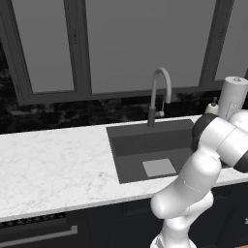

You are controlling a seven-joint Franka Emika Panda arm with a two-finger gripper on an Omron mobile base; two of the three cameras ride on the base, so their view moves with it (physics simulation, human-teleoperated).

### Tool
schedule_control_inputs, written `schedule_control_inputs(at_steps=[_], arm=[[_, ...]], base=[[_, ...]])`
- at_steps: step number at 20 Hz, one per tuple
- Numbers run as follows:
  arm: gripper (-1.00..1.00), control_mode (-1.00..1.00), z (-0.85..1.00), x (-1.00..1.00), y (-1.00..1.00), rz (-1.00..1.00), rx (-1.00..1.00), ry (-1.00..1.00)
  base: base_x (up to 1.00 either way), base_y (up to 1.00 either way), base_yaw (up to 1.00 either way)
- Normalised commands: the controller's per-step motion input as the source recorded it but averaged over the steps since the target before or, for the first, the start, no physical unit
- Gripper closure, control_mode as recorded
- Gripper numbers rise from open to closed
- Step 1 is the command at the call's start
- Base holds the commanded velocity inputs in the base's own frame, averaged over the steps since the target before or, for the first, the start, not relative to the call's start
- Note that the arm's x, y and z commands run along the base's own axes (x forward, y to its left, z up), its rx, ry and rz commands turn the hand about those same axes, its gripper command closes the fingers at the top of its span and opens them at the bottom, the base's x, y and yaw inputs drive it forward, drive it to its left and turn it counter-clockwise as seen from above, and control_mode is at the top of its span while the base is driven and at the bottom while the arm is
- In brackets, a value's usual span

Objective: Put the colander in the sink, put the tangerine in the colander, and turn on the sink faucet and pour water over the colander.

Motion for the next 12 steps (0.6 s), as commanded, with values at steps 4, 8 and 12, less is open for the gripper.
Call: schedule_control_inputs(at_steps=[4,8,12], arm=[[-1.0,-1.0,0.74,-0.02,-0.52,0.0,0.0,0.23],[-1.0,-1.0,0.26,-0.06,-0.38,0.06,0.01,0.23],[-1.0,-1.0,-0.09,0.0,-0.04,0.29,0.08,0.27]], base=[[0.0,0.0,0.0],[0.0,0.0,0.0],[0.0,0.0,0.0]])
